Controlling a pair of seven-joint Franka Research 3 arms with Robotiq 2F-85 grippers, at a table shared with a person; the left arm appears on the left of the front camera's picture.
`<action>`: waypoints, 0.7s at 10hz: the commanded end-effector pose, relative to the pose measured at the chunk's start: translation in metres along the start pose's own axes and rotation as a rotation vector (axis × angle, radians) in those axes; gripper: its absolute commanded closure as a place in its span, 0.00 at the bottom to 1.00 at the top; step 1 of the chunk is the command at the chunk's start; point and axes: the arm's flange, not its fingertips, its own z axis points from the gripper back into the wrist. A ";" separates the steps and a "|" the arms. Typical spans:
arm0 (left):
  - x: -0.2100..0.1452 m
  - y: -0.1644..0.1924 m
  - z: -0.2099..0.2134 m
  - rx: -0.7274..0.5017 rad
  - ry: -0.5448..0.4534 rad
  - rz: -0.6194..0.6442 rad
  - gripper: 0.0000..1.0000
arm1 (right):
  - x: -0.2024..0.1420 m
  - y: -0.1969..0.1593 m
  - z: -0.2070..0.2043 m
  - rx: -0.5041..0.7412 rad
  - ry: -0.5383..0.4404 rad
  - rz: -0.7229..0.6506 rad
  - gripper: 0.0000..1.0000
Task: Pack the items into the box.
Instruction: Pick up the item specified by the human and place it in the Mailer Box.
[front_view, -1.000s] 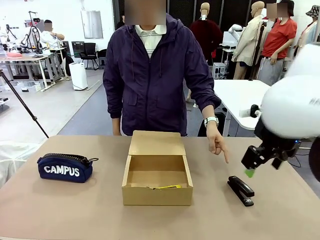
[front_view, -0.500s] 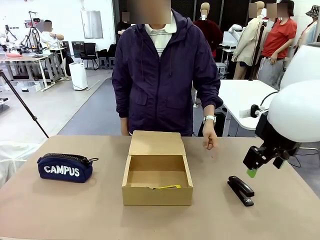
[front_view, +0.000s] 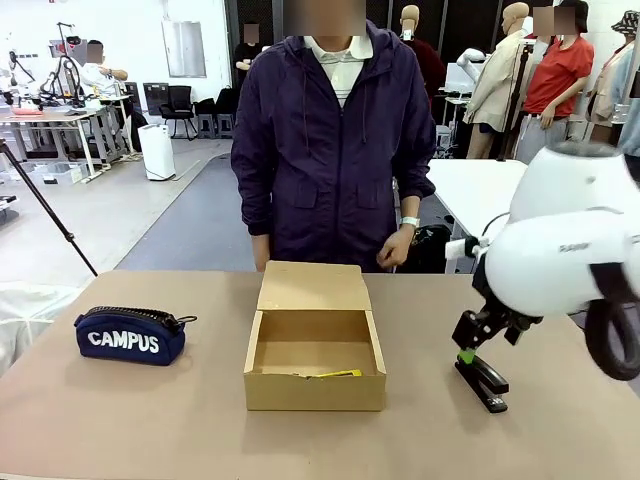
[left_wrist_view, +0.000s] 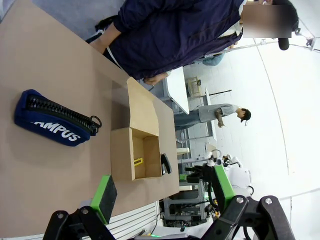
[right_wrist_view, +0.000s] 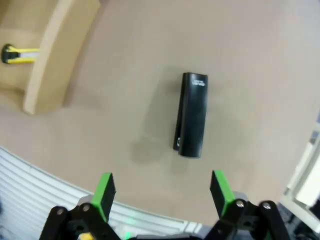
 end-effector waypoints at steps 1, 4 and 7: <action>0.000 -0.001 0.000 -0.020 -0.007 0.000 0.00 | -0.007 -0.008 -0.050 -0.037 0.046 -0.017 0.00; 0.000 -0.001 0.000 -0.020 -0.007 0.000 0.00 | -0.012 -0.017 -0.105 -0.083 0.081 -0.048 0.00; 0.000 -0.001 0.000 -0.020 -0.007 0.000 0.00 | -0.014 -0.021 -0.120 -0.104 0.101 -0.076 0.00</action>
